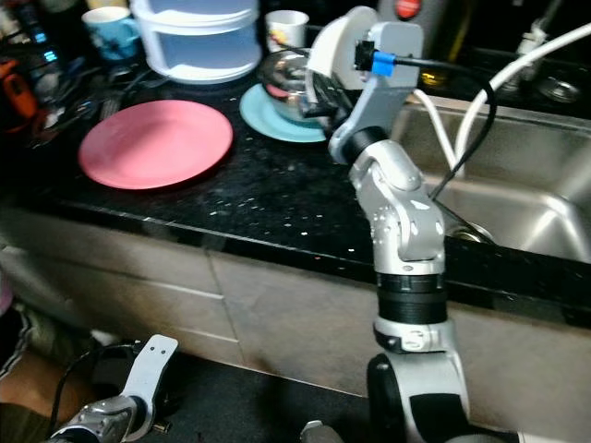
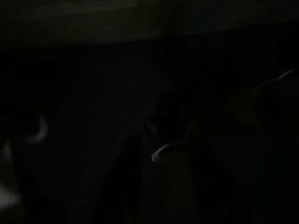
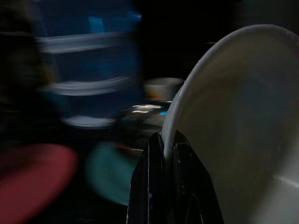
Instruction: Kitchen organization
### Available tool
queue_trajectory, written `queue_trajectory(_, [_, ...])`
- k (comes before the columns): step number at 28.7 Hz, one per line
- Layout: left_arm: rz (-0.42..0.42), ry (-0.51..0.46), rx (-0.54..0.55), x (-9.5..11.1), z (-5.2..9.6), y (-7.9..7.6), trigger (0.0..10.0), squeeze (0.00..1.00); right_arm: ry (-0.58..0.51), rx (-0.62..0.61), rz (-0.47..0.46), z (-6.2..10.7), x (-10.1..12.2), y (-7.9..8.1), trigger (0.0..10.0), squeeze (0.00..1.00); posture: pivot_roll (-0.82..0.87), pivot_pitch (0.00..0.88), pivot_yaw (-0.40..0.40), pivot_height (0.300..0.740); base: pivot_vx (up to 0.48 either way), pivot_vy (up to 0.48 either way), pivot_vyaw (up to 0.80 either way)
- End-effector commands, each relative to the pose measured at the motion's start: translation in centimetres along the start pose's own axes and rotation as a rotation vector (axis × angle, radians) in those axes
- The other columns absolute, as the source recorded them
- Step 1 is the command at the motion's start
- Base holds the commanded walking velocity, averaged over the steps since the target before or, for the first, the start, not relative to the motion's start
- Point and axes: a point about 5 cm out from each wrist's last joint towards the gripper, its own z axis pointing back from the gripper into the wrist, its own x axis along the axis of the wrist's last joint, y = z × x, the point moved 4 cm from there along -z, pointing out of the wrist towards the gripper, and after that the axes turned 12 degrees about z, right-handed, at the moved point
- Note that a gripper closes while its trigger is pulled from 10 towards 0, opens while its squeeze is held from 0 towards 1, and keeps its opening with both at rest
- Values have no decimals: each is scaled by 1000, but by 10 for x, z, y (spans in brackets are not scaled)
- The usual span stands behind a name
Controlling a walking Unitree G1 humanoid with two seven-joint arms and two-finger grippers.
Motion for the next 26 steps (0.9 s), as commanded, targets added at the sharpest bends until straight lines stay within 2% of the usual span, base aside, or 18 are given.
queue_trajectory(1, [-4,36,5,-12,1,2,10000,0,-11,3,20,-2,2,6,10000,0,27,100,2,740,0,0,-800])
queue_trajectory(11, [-4,39,4,-12,1,2,10000,0,19,-38,94,-2,-5,2,10000,0,28,101,1,740,0,0,-800])
queue_trajectory(12, [-3,39,3,-12,1,2,10000,0,36,-47,137,-2,-8,0,10000,0,28,103,-2,740,0,0,-800])
queue_trajectory(14, [-3,39,3,-12,1,2,10000,0,42,-52,157,-3,-9,0,10000,0,28,103,-2,740,0,0,-800])
queue_trajectory(17, [-5,40,2,-12,1,2,10000,0,101,-53,264,-4,-21,2,10000,0,28,103,-2,740,0,0,-679])
queue_trajectory(18, [-5,40,2,-12,1,2,10000,0,101,-53,264,-4,-21,2,10000,0,28,103,-2,740,0,0,-438])
queue_trajectory(19, [-5,40,2,-12,1,2,10000,0,142,-34,329,-6,-31,5,10000,0,28,103,-2,740,0,0,0])
queue_trajectory(21, [-7,40,1,-12,1,2,10000,0,178,3,390,-8,-41,12,10000,0,27,104,-2,740,0,0,0])
queue_trajectory(22, [-7,40,1,-12,1,2,10000,0,178,3,390,-8,-41,12,10000,0,27,104,-2,740,0,0,0])
queue_trajectory(23, [-9,41,1,-12,1,2,10000,0,217,50,440,-12,-53,20,10000,0,27,105,-4,740,0,0,0])
queue_trajectory(26, [-9,41,-1,-12,1,1,10000,0,249,96,494,-18,-65,28,10000,0,36,111,-12,740,0,0,0])
